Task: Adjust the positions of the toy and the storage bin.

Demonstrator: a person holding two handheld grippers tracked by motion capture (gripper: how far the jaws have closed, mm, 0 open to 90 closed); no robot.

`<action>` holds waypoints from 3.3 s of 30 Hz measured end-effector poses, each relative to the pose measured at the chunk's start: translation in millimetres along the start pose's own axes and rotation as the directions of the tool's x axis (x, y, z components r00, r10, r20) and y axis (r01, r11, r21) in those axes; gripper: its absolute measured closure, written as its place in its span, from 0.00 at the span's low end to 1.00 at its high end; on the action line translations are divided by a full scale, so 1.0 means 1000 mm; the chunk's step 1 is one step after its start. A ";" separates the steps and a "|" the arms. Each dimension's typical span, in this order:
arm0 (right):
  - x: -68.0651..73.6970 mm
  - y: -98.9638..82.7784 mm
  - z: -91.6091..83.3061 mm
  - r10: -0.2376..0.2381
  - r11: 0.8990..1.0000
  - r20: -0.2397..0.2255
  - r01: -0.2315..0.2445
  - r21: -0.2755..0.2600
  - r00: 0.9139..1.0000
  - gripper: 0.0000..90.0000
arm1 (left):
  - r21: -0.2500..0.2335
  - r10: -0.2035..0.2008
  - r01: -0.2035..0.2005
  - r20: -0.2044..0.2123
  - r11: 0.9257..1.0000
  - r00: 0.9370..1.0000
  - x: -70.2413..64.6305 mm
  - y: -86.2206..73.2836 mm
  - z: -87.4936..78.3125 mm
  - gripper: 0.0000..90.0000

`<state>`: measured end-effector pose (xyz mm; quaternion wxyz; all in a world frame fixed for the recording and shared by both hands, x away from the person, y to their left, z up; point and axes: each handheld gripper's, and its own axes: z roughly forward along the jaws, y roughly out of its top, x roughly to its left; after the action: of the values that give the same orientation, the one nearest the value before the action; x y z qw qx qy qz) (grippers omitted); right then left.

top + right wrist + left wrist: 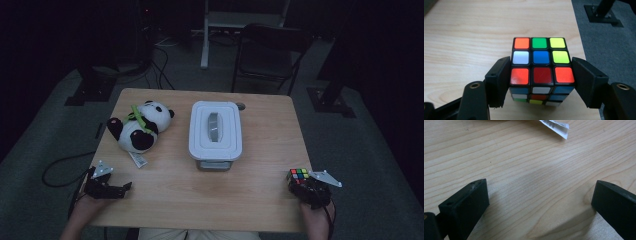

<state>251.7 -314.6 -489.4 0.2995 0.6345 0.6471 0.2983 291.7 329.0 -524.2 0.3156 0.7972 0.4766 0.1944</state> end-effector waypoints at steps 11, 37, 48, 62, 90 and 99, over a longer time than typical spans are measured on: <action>0.004 0.021 -0.023 -0.038 0.997 -0.027 0.036 -0.068 0.999 0.17 | 0.001 -0.034 0.034 0.004 0.999 0.999 0.000 0.002 -0.006 0.02; 0.099 0.117 0.081 -0.140 0.989 -0.143 0.130 -0.074 0.980 0.14 | -0.105 0.163 -0.156 0.063 0.982 0.985 -0.077 0.139 0.050 0.02; 0.107 0.107 0.124 -0.074 0.997 -0.251 0.075 -0.008 0.965 0.15 | -0.041 0.192 -0.191 0.012 0.981 0.981 -0.093 0.187 0.105 0.02; 0.113 0.107 0.138 -0.079 0.995 -0.375 0.093 0.020 0.924 0.15 | -0.017 0.151 -0.151 -0.018 0.988 0.988 -0.094 0.217 0.140 0.02; 0.114 0.064 0.084 -0.189 0.974 -0.418 0.224 0.034 0.888 0.21 | -0.012 0.199 -0.199 0.060 0.980 0.978 -0.119 0.200 0.120 0.05; 0.117 0.044 0.059 -0.229 0.967 -0.411 0.255 0.010 0.883 0.21 | -0.017 0.236 -0.236 0.081 0.972 0.968 -0.130 0.189 0.107 0.06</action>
<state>323.4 -196.8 -494.7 0.1729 0.4822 0.7783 0.3630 415.8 114.8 -472.7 0.3128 0.8544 0.3641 0.1992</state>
